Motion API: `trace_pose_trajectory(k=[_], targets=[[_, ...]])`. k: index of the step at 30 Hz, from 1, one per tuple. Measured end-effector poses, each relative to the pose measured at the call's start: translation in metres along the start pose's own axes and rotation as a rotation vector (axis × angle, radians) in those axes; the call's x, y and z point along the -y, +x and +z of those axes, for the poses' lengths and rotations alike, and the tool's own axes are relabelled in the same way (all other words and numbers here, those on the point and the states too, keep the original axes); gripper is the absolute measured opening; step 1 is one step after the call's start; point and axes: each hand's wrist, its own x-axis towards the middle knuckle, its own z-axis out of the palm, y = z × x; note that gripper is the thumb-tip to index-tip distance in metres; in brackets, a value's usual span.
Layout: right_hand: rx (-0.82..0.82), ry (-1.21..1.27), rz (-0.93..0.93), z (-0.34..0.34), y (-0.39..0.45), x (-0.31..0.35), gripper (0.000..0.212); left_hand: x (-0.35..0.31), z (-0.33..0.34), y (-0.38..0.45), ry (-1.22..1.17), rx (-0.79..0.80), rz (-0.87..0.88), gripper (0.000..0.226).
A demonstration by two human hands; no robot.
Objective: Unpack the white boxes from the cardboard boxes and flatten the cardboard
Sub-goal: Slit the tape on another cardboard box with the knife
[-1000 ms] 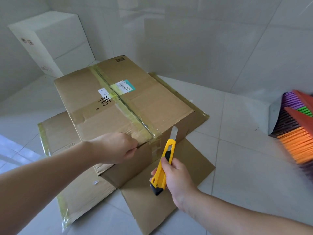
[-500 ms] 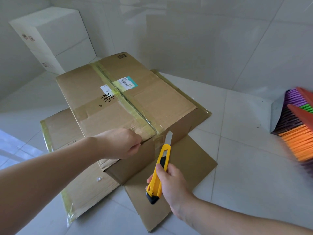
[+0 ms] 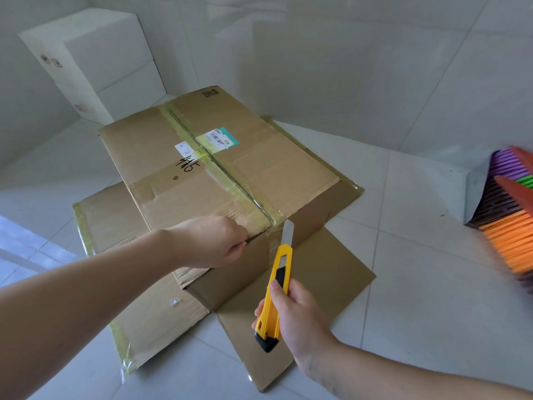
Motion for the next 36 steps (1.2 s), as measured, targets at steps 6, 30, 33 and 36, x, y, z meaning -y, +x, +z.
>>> trace_pose_trajectory(k=[6,30,33,36], targets=[[-0.017,-0.04,-0.003,0.0,0.0,-0.005,0.024,-0.001,0.0,0.002,-0.007,0.015,0.006,0.028],[-0.003,-1.615,-0.848,-0.109,0.029,0.015,0.045,0.026,-0.004,-0.026,-0.211,-0.059,-0.067,0.035],[-0.002,-1.725,-1.007,-0.115,0.043,0.023,0.054,0.03,-0.007,-0.028,-0.232,0.005,-0.105,0.034],[-0.056,-1.723,-1.103,-0.106,0.047,0.031,0.057,0.032,-0.009,-0.031,-0.253,-0.035,-0.135,0.035]])
